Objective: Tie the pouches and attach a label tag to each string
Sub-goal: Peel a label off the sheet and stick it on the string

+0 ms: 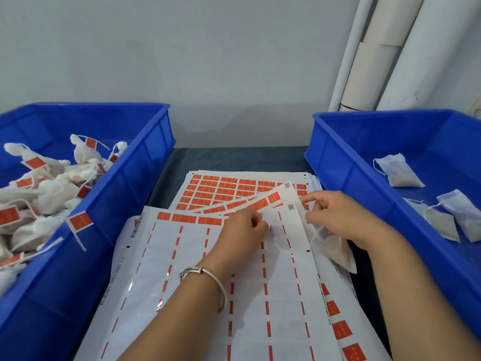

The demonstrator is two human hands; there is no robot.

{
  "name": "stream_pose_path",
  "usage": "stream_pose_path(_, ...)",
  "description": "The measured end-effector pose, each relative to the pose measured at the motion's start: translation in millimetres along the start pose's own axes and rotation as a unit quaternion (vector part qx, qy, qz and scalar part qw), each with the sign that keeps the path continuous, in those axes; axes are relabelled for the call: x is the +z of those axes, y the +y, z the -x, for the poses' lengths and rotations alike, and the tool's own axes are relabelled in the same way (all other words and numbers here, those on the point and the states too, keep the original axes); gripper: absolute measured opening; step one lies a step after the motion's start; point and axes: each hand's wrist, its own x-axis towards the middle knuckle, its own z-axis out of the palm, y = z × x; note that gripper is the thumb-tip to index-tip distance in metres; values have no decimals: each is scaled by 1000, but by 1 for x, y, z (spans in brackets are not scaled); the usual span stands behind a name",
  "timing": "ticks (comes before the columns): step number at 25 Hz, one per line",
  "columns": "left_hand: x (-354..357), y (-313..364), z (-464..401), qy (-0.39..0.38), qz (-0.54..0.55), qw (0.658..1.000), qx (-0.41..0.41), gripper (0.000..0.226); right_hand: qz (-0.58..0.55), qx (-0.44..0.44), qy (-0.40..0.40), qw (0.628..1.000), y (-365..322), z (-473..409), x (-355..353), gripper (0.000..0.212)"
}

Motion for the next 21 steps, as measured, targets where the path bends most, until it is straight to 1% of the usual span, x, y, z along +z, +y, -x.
stream_pose_path(3,-2,-2,-1,-14,7,1000,2,18,42,-8,-38,998,-6,16,-13,48)
stream_pose_path(5,-5,-3,0,-21,11,1000,3,17,62,-3,-45,997,-8,28,-17,52)
stream_pose_path(8,-8,-6,3,-18,15,1000,5,15,85,-7,-41,996,-10,45,-18,52)
stream_pose_path(10,-10,-8,5,-1,26,1000,5,12,114,-15,-24,993,-10,55,-19,47)
stream_pose_path(13,-11,-4,6,24,55,998,6,5,139,-14,52,989,-7,62,-20,36)
stream_pose_path(14,-12,-3,7,27,67,997,10,5,139,-3,66,988,-7,63,-21,38)
stream_pose_path(16,-12,-3,11,23,76,996,29,15,175,17,69,982,-8,66,-19,47)
stream_pose_path(18,-9,-6,15,22,68,996,59,17,210,30,82,974,-8,70,-13,55)
stream_pose_path(21,-4,-12,19,24,69,994,83,21,206,51,114,971,-3,83,-7,59)
